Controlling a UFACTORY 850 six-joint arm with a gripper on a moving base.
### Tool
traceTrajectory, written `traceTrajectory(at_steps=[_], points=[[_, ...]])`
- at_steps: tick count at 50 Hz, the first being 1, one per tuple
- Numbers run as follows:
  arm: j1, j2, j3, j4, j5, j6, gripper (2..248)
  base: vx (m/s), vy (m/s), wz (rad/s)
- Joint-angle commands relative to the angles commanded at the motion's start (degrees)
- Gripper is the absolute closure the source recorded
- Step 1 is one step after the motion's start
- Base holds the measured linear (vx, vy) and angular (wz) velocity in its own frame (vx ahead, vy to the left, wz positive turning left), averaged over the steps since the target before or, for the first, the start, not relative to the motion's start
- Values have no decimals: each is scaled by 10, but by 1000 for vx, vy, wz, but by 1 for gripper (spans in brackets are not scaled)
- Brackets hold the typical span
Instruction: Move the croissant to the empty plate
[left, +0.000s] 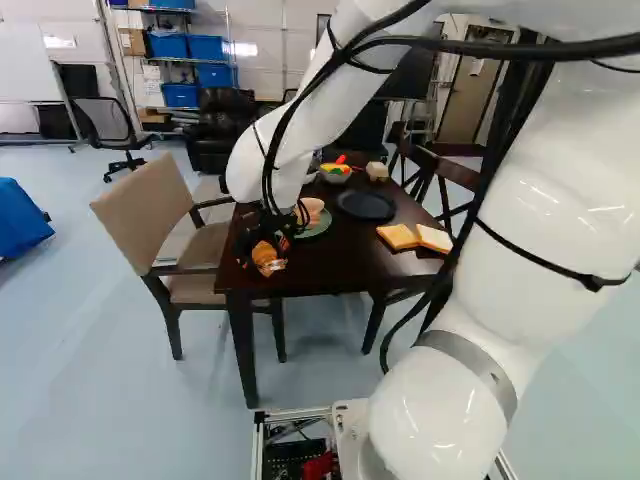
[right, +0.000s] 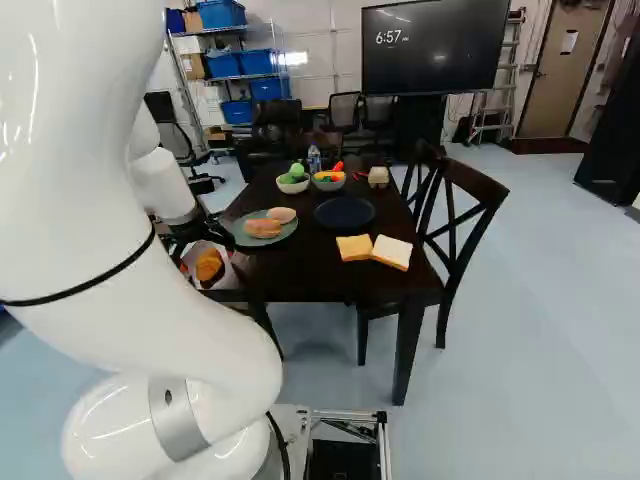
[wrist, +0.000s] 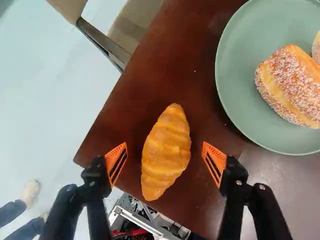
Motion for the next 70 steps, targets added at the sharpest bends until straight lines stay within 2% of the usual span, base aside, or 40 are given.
traceTrajectory(at_steps=[4,5,9,10,14,15,19,20,25,26,30,31,35,36,56,57,61,62,70], points=[[0,0,0,0,0,0,44,0,0,0],[0,0,0,0,0,0,56,0,0,0],[0,0,0,0,0,0,56,0,0,0],[0,0,0,0,0,0,68,0,0,0],[0,0,0,0,0,0,68,0,0,0],[0,0,0,0,0,0,80,0,0,0],[0,0,0,0,0,0,80,0,0,0],[0,0,0,0,1,0,92,0,0,0],[0,0,0,0,4,0,92,0,0,0],[0,0,0,0,5,0,104,0,0,0],[0,0,0,0,9,0,104,0,0,0],[0,0,0,0,10,0,115,0,0,0],[0,0,0,0,11,0,115,0,0,0],[0,0,0,0,11,0,126,0,0,0],[0,0,0,0,15,0,149,0,0,0],[0,0,0,0,15,0,159,0,0,0],[0,0,0,0,15,0,159,0,0,0],[0,0,0,0,15,0,167,0,0,0],[0,0,0,0,15,0,171,0,0,0]])
